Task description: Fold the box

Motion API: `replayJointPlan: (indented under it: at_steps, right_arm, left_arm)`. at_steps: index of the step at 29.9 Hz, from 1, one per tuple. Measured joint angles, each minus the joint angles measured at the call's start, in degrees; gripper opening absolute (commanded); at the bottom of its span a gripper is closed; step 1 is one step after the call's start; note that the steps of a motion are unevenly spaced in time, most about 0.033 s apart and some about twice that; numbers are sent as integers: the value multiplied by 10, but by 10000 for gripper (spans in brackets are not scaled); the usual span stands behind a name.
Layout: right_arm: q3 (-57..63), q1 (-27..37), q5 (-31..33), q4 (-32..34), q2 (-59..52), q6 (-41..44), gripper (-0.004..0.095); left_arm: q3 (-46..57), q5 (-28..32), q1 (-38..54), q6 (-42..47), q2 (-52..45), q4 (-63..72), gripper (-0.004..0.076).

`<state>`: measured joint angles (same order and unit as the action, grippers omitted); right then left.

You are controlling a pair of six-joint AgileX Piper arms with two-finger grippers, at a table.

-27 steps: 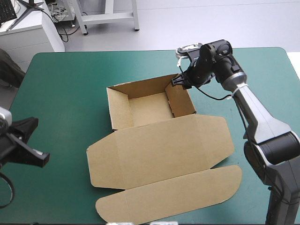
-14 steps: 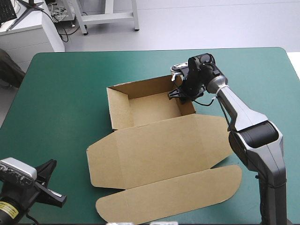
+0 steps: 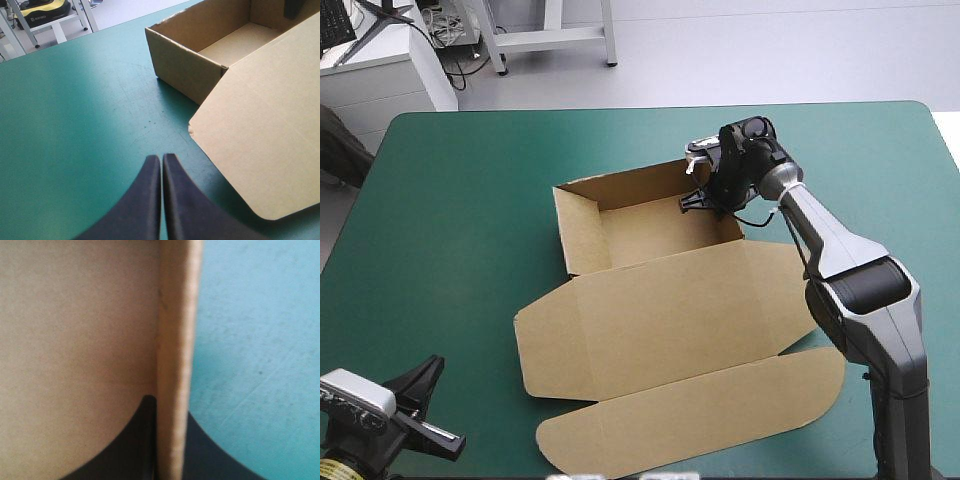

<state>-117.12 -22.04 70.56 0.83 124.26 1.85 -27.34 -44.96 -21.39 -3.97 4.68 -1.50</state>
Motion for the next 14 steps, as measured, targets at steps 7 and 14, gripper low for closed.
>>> replayJointPlan:
  at_steps: [7,14]
  right_arm:
    - [0,93,1,32,0,4,-20]
    - [0,273,1,35,0,4,-20]
  left_arm:
    - [0,1,0,2,0,0,-10]
    - [0,1,0,2,0,-2,-10]
